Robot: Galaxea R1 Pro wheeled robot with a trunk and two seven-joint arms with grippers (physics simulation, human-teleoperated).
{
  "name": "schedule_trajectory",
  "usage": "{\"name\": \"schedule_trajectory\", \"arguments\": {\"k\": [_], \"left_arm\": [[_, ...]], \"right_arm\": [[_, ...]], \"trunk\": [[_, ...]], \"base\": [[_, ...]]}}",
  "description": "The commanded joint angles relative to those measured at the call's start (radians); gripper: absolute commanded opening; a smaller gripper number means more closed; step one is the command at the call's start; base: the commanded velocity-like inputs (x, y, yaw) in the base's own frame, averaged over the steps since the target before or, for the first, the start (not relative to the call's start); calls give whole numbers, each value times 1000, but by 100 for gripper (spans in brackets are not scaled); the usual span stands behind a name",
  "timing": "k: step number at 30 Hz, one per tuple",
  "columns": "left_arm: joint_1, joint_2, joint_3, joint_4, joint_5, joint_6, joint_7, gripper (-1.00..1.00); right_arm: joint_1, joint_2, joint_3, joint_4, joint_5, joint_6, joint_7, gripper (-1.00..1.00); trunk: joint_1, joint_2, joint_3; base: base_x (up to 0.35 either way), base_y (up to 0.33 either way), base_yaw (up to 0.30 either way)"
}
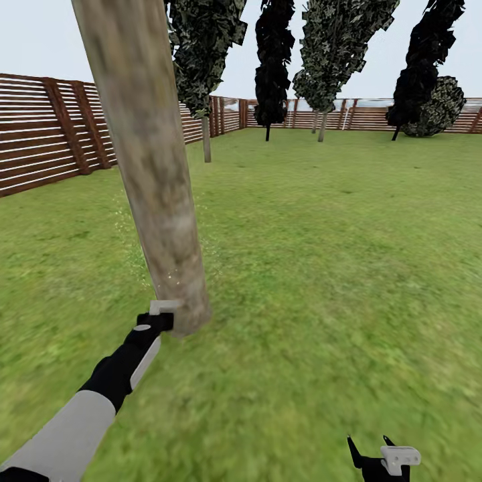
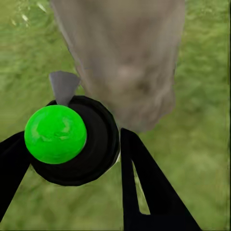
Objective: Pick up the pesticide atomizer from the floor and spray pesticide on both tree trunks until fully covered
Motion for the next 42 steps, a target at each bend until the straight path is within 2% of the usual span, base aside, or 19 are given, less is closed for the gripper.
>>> {"name": "schedule_trajectory", "arguments": {"k": [1,3,5,7,11,12,17,19,20,22,24,25,28,31,33,35,37,39,42], "left_arm": [[0,-6,4,-12,-2,10,-4,-100],[0,-71,5,-60,-8,75,-7,-100],[-1,-98,-1,-67,-11,89,-8,-100],[-6,-84,3,-66,-12,91,-9,-100],[-14,41,27,-65,-7,93,-93,-100],[-19,55,46,-66,-8,92,-102,-100],[-25,16,49,-108,-12,96,-105,-100],[-40,-23,49,-182,-18,192,-98,-100],[-62,-27,51,-198,-32,236,-97,-100],[-98,-8,58,-207,-45,265,-96,-100],[-106,73,71,-208,-45,269,-98,-100],[-106,88,79,-208,-44,269,-101,-100],[-104,80,73,-219,-42,271,-104,-100],[-104,10,15,-251,-42,298,-104,-100],[-105,-4,11,-270,-43,325,-104,-100],[-105,10,34,-273,-45,332,-105,-100],[-106,60,100,-274,-40,334,-106,-100],[-105,98,124,-274,-41,335,-107,-100],[-99,91,116,-281,-42,335,-106,-100]], "right_arm": [[0,0,0,0,0,0,0,100],[0,0,0,0,0,0,0,100],[0,0,0,0,0,0,0,100],[0,0,0,0,0,0,0,100],[0,1,0,1,1,0,0,100],[0,1,0,1,1,0,0,100],[0,1,0,0,1,0,0,100],[0,1,0,1,1,0,0,100],[0,2,0,1,1,0,0,100],[0,2,0,1,1,0,0,100],[0,1,0,1,1,0,0,100],[0,1,0,1,1,0,0,100],[0,1,0,1,1,0,0,100],[0,2,0,1,1,0,0,100],[0,2,0,1,0,0,0,100],[0,2,0,1,0,0,0,100],[0,2,0,1,1,0,0,100],[0,2,0,1,1,0,0,100],[0,2,0,1,1,0,0,100]], "trunk": [[0,0,0],[0,0,0],[0,0,0],[0,0,0],[0,0,0],[0,0,0],[0,0,0],[0,0,0],[0,0,0],[0,0,0],[0,0,0],[0,0,0],[0,0,0],[0,0,0],[0,0,0],[0,0,0],[0,0,0],[0,0,0],[0,0,0]], "base": [[0,0,0],[0,0,0],[0,0,0],[0,0,0],[0,0,0],[0,0,0],[-104,0,0],[-11,0,0],[-3,0,0],[-1,0,0],[0,0,0],[0,0,0],[0,0,0],[0,0,0],[0,0,0],[0,0,0],[0,0,0],[0,0,0],[0,0,0]]}}
